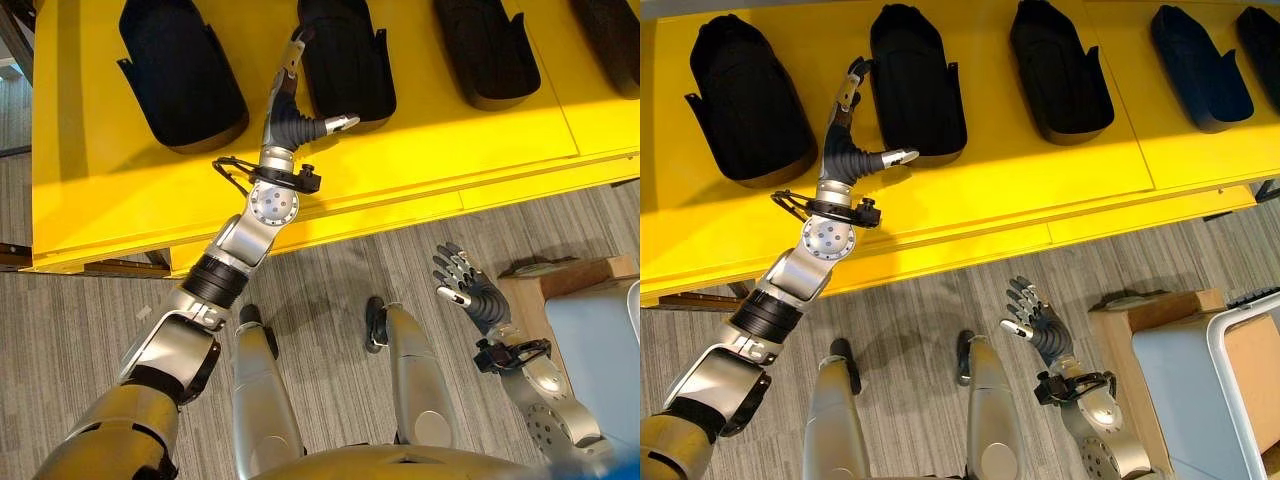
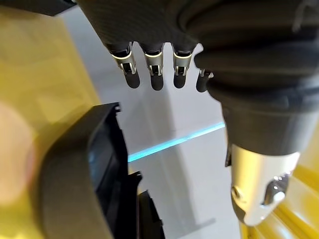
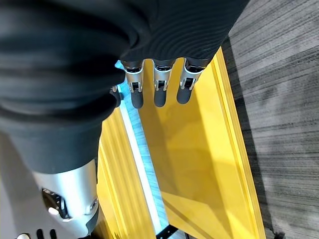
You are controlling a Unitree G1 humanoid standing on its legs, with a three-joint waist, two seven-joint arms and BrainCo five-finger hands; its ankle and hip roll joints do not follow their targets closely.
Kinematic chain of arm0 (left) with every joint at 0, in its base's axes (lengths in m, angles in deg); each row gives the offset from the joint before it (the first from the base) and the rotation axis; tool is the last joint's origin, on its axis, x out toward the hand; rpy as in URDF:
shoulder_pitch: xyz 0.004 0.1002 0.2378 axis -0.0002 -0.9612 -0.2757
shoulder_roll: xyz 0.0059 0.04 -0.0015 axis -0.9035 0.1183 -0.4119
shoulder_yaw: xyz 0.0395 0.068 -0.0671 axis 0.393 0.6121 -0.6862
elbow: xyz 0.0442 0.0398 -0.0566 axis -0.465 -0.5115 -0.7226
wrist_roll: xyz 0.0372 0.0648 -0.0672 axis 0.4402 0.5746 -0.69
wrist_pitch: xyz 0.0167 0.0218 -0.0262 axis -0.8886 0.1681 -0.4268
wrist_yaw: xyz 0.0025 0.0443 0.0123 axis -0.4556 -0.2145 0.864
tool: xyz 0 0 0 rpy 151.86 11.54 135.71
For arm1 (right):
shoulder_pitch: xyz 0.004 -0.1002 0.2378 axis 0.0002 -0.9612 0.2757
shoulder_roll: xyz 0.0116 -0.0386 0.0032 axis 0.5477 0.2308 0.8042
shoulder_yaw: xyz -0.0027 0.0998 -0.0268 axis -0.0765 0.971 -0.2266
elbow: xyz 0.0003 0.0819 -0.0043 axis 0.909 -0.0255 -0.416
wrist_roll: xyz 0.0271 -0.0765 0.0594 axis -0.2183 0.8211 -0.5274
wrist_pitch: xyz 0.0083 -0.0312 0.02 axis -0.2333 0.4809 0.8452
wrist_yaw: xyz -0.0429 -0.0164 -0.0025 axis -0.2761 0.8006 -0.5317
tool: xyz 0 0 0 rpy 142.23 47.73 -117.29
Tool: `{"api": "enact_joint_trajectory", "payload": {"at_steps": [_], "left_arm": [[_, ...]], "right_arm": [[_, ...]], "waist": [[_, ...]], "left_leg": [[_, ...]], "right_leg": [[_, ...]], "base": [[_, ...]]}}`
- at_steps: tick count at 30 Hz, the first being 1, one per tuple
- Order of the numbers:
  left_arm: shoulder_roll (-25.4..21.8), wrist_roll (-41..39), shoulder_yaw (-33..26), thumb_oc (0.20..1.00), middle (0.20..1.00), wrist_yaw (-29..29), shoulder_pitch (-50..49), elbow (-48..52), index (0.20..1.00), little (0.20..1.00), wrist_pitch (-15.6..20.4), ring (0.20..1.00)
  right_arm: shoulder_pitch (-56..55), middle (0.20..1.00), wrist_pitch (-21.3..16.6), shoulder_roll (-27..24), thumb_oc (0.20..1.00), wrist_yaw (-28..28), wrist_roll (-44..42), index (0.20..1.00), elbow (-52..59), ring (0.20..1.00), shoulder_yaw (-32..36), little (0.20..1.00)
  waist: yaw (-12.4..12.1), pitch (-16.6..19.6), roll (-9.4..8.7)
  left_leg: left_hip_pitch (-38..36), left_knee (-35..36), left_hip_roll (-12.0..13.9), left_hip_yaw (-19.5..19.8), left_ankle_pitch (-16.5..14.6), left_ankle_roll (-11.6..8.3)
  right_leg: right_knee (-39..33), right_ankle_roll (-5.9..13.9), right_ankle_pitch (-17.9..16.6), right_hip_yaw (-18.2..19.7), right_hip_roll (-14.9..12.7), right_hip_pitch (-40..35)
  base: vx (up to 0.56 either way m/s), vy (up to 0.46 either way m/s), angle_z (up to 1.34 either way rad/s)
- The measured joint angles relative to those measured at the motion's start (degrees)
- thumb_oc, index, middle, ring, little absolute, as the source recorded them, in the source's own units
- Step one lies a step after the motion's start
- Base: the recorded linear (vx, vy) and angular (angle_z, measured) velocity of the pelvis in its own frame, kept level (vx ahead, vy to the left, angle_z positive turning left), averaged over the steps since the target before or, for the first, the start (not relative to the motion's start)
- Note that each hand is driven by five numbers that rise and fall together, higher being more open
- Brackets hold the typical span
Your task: Move parts from the plastic box to the shelf.
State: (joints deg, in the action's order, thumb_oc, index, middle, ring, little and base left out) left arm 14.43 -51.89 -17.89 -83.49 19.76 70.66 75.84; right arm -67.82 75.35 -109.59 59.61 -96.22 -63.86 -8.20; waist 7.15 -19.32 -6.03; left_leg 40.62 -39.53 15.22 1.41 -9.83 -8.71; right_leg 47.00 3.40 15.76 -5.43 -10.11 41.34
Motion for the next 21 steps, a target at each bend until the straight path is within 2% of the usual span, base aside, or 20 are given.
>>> {"api": "enact_joint_trajectory", "payload": {"at_steps": [7, 15, 21], "left_arm": [[0.04, -2.52, -0.24, 1.0, 1.0, -2.37, 0.49, -2.74, 1.0, 1.0, -0.14, 1.0], [0.63, -4.9, -1.34, 1.0, 1.0, -4.44, 0.46, -7.9, 1.0, 1.0, -0.79, 1.0], [0.93, -4.96, -2.45, 1.0, 1.0, -5.8, 0.65, -11.1, 1.0, 1.0, -0.96, 1.0]], "right_arm": [[-0.01, 1.0, 0.0, 0.0, 1.0, -0.42, -0.01, 1.0, 0.06, 1.0, -0.02, 1.0], [-0.03, 1.0, -0.02, 0.02, 1.0, -0.93, -0.04, 1.0, 0.06, 1.0, -1.51, 1.0], [-0.04, 1.0, -0.03, 0.01, 1.0, -0.96, -0.06, 1.0, 0.08, 1.0, -1.5, 1.0]], "waist": [[0.29, 0.16, -0.25], [1.31, 1.54, -2.28], [1.31, 1.65, -2.36]], "left_leg": [[0.08, -0.64, 0.26, -0.15, -0.28, -0.05], [0.23, -0.73, 0.43, -0.65, -0.42, -0.01], [0.44, -0.96, 0.66, -0.89, -0.63, -0.13]], "right_leg": [[0.01, 0.01, 0.0, 0.08, 0.11, 0.01], [0.01, 0.01, 0.02, 0.5, 0.2, 0.53], [0.08, 0.0, -0.01, 0.76, 0.4, 0.93]], "base": [[0.0, -0.002, -0.02], [0.01, -0.002, -0.02], [0.0, -0.001, -0.01]]}}
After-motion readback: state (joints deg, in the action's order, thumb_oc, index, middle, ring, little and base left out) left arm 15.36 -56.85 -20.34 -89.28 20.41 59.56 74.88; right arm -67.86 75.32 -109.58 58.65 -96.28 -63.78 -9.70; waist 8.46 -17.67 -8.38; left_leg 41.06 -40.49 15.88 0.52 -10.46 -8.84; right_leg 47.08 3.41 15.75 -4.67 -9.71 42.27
